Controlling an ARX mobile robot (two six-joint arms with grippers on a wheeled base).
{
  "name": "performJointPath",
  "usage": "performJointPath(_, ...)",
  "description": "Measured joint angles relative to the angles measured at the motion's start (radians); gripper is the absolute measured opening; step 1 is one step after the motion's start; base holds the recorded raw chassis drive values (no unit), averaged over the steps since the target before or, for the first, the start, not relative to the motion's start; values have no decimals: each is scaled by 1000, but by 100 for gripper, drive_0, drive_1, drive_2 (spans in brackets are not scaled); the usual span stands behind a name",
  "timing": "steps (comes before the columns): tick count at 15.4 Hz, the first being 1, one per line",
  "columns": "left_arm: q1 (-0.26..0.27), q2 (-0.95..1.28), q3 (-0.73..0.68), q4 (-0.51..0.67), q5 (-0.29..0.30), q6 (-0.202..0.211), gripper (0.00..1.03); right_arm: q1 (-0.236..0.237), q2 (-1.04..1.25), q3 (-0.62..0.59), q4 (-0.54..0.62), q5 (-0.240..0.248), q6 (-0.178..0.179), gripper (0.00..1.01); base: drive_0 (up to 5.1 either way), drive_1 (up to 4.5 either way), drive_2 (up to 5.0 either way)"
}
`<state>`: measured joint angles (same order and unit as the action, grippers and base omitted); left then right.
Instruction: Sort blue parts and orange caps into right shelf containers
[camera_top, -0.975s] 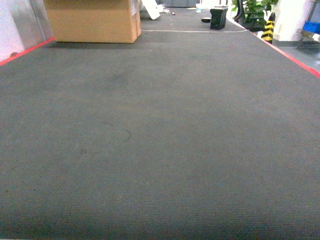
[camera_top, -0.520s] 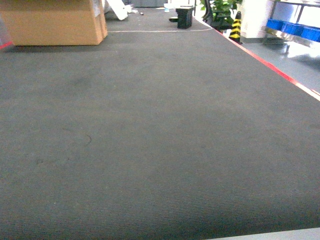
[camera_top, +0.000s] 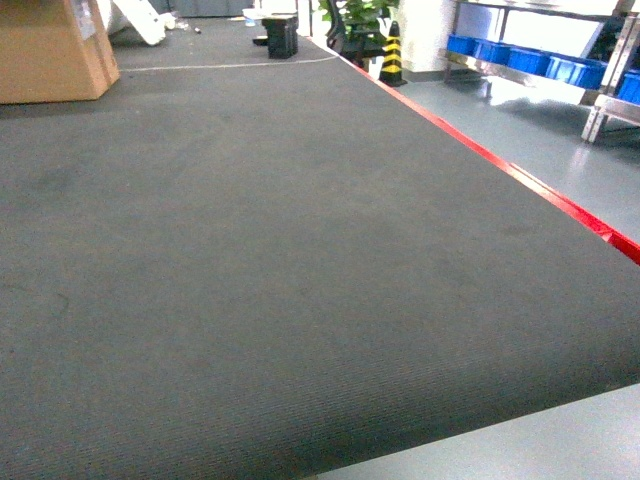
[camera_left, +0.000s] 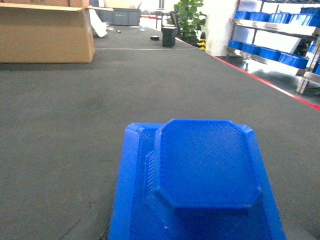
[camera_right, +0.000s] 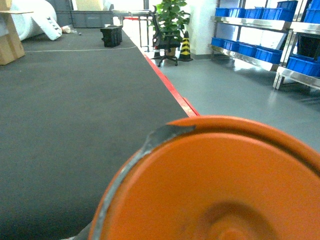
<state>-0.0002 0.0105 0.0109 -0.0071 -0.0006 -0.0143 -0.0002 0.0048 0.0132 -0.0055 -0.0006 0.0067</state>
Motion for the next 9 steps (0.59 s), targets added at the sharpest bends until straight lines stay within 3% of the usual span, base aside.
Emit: performJointPath(9,0,0,0,0,0,0,42,0,0,0,0,0,0,44,-157,-157,-157)
